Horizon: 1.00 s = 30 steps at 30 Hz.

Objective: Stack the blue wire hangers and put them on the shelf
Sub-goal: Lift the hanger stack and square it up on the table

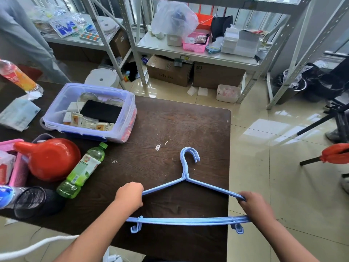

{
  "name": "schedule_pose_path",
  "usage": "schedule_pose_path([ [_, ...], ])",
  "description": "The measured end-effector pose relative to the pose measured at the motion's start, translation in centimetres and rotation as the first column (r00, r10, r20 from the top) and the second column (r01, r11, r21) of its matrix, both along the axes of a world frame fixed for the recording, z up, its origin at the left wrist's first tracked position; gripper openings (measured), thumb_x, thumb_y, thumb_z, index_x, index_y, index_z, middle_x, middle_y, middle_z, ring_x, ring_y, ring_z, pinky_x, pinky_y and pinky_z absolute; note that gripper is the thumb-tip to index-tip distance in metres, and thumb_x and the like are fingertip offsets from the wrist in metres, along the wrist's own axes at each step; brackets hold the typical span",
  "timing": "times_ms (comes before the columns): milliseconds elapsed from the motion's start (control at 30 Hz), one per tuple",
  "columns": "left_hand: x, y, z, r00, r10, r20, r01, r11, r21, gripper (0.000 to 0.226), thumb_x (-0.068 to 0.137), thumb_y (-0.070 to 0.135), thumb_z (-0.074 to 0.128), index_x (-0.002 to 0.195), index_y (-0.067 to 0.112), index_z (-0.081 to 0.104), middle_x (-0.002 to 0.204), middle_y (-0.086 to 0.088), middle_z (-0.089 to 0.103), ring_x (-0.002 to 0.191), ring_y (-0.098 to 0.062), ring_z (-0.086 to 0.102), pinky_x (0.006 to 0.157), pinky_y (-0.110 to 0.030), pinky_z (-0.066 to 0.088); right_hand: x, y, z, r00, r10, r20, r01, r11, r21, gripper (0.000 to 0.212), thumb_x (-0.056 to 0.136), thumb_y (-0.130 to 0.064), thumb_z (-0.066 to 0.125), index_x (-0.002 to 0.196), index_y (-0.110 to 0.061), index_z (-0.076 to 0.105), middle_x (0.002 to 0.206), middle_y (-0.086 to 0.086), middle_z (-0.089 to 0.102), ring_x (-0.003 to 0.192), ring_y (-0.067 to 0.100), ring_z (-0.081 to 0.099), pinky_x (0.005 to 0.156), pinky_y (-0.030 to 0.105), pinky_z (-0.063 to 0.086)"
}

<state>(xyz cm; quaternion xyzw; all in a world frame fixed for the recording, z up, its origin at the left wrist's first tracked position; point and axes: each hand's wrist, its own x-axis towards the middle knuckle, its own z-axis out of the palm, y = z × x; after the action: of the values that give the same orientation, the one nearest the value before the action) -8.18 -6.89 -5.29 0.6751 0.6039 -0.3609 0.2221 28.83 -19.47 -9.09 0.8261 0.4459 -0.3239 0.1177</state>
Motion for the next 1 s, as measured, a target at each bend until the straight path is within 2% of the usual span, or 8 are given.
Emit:
schedule_pose_path([
  [100, 3.6, 1.4, 1.7, 0.944, 0.212, 0.254, -0.181, 0.973, -0.141, 0.049, 0.076, 0.062, 0.065, 0.085, 0.014, 0.061, 0.086, -0.002, 0.063, 0.087, -0.022, 0.063, 0.068, -0.030, 0.045, -0.5, -0.1, 0.2, 0.997, -0.053, -0.049, 0.054, 0.998, 0.015, 0.012, 0.102, -0.032, 0.068, 0.090, -0.030, 0.066, 0.077, -0.002, 0.064, 0.073, 0.022, 0.061, 0.054, 0.028, 0.036],
  [167, 7.4, 2.9, 1.8, 0.866, 0.351, 0.356, -0.315, 0.936, -0.157, 0.066, 0.079, 0.071, 0.052, 0.098, 0.009, 0.066, 0.102, -0.011, 0.067, 0.098, -0.028, 0.064, 0.075, -0.031, 0.045, -0.8, -0.2, 0.2, 0.991, -0.107, -0.074, 0.108, 0.994, 0.006, 0.010, 0.100, -0.037, 0.071, 0.100, -0.028, 0.067, 0.076, -0.005, 0.060, 0.067, 0.016, 0.056, 0.053, 0.022, 0.034],
  [267, 12.6, 3.7, 0.9, 0.854, 0.413, 0.316, -0.397, 0.910, -0.117, 0.073, 0.083, 0.072, 0.042, 0.124, 0.015, 0.061, 0.129, -0.006, 0.061, 0.119, -0.027, 0.058, 0.092, -0.034, 0.045, -1.1, -0.6, 0.3, 0.977, -0.189, -0.103, 0.187, 0.982, -0.027, 0.017, 0.100, -0.034, 0.071, 0.096, -0.029, 0.055, 0.073, -0.009, 0.055, 0.062, 0.007, 0.050, 0.054, 0.022, 0.036],
  [467, 15.4, 3.4, -1.0, 0.899, 0.365, 0.242, -0.392, 0.918, 0.069, 0.035, 0.085, 0.037, 0.055, 0.113, 0.019, 0.064, 0.118, -0.001, 0.066, 0.109, -0.023, 0.064, 0.086, -0.030, 0.049, -1.1, -1.2, -0.7, 0.948, -0.300, -0.109, 0.295, 0.953, -0.063, 0.023, 0.099, -0.025, 0.066, 0.081, -0.025, 0.052, 0.079, -0.003, 0.060, 0.067, 0.014, 0.054, 0.058, 0.027, 0.039],
  [667, 15.5, 3.2, -1.2, 0.902, 0.346, 0.257, -0.392, 0.907, 0.153, 0.030, 0.091, 0.028, 0.050, 0.115, 0.015, 0.064, 0.119, -0.004, 0.066, 0.111, -0.025, 0.064, 0.088, -0.032, 0.050, -0.9, -1.2, -1.7, 0.936, -0.316, -0.154, 0.312, 0.949, -0.050, 0.028, 0.100, -0.012, 0.059, 0.075, -0.022, 0.050, 0.069, -0.001, 0.052, 0.059, 0.013, 0.046, 0.054, 0.027, 0.033],
  [867, 15.7, 3.0, -1.1, 0.905, 0.363, 0.220, -0.399, 0.905, 0.146, 0.027, 0.092, 0.027, 0.051, 0.113, 0.018, 0.065, 0.115, -0.002, 0.067, 0.108, -0.022, 0.065, 0.083, -0.030, 0.049, -0.3, -1.4, -3.3, 0.909, -0.346, -0.230, 0.336, 0.938, -0.082, 0.020, 0.100, -0.013, 0.061, 0.082, -0.024, 0.061, 0.095, 0.014, 0.079, 0.089, 0.030, 0.074, 0.072, 0.032, 0.051],
  [933, 15.7, 3.1, -0.8, 0.901, 0.385, 0.198, -0.413, 0.902, 0.124, 0.028, 0.093, 0.029, 0.049, 0.114, 0.019, 0.064, 0.116, -0.001, 0.067, 0.108, -0.022, 0.064, 0.082, -0.029, 0.048, 0.1, -1.6, -3.6, 0.884, -0.385, -0.266, 0.371, 0.923, -0.106, 0.025, 0.098, -0.012, 0.063, 0.078, -0.027, 0.062, 0.084, 0.008, 0.078, 0.095, 0.032, 0.080, 0.084, 0.036, 0.061],
  [1000, 15.3, 3.2, -0.5, 0.901, 0.384, 0.203, -0.403, 0.913, 0.062, 0.033, 0.094, 0.039, 0.048, 0.115, 0.019, 0.063, 0.116, -0.001, 0.066, 0.108, -0.022, 0.063, 0.082, -0.029, 0.046, 0.5, -1.8, -3.8, 0.855, -0.409, -0.320, 0.396, 0.912, -0.106, 0.023, 0.096, -0.012, 0.067, 0.076, -0.024, 0.065, 0.073, 0.002, 0.072, 0.084, 0.029, 0.080, 0.084, 0.037, 0.062],
])
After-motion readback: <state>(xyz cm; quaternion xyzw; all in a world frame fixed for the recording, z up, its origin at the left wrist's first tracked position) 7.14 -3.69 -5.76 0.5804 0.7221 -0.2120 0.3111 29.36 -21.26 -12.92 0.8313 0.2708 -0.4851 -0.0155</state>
